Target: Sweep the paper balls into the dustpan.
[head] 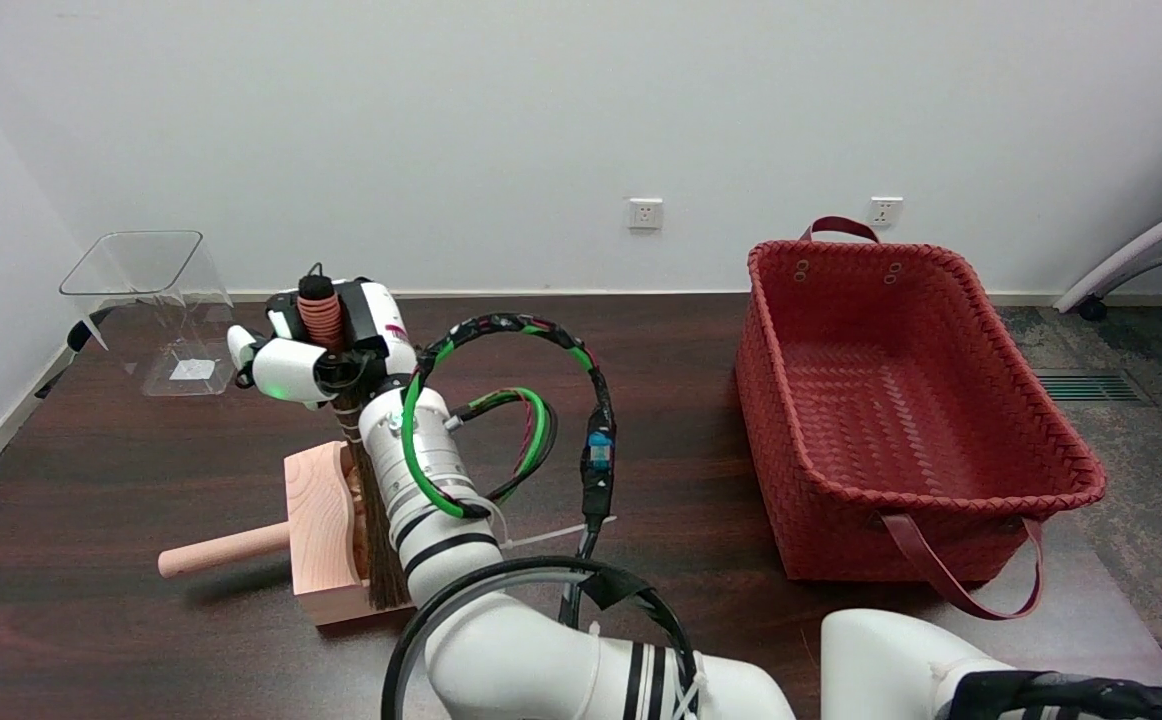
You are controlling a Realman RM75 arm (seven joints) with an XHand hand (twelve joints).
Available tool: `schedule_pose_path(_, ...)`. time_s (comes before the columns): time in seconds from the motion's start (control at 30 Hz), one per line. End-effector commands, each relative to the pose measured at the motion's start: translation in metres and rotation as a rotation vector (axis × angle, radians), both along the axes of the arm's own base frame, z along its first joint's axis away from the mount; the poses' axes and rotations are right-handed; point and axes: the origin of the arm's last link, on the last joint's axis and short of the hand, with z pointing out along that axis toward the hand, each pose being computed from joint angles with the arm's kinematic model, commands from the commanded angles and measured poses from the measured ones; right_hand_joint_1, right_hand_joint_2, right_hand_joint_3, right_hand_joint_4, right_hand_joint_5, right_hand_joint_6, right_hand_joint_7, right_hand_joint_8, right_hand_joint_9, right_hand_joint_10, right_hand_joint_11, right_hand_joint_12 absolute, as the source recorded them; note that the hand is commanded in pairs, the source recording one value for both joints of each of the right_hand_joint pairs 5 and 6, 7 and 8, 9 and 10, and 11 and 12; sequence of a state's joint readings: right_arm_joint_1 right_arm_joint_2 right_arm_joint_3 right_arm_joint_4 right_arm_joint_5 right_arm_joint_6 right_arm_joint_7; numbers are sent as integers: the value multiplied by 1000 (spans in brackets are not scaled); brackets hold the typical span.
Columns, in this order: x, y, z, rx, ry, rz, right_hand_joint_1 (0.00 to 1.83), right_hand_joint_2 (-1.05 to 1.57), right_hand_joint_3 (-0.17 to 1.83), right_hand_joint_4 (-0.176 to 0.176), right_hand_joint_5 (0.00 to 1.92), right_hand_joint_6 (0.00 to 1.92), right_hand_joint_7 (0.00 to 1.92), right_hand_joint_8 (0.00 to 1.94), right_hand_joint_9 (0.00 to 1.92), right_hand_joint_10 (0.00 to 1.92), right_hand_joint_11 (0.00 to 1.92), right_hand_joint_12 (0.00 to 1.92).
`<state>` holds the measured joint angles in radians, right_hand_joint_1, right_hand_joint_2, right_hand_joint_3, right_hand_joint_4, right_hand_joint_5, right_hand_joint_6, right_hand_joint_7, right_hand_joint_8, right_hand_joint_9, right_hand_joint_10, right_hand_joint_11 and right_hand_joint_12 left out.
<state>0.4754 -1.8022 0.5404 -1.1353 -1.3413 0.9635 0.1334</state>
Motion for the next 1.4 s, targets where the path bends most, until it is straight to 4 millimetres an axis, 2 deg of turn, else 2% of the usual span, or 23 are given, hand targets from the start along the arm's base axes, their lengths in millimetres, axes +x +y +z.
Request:
schedule_pose_path(0.03, 39, 0, 6, -52, 352, 185, 1399, 986, 643, 0, 1920, 1920, 1920, 1920, 1920, 1920, 1920, 1920)
schedule_pose_path(0.17, 47, 1, 10, -78, 413, 223, 1404, 980, 652, 0, 1920, 1920, 1920, 1920, 1920, 1920, 1920, 1920)
schedule_pose_path(0.5, 61, -2, 17, -84, 423, 273, 1406, 973, 664, 0, 1920, 1920, 1920, 1920, 1920, 1920, 1920, 1920)
schedule_pose_path(0.7, 74, -5, 28, -126, 515, 328, 1407, 971, 669, 0, 1920, 1920, 1920, 1920, 1920, 1920, 1920, 1920)
schedule_pose_path(1.0, 105, -19, 70, -200, 571, 396, 1406, 974, 665, 0, 1920, 1920, 1920, 1920, 1920, 1920, 1920, 1920)
schedule_pose_path(1.4, 146, -35, 151, -183, 605, 463, 1407, 973, 672, 0, 1920, 1920, 1920, 1920, 1920, 1920, 1920, 1920)
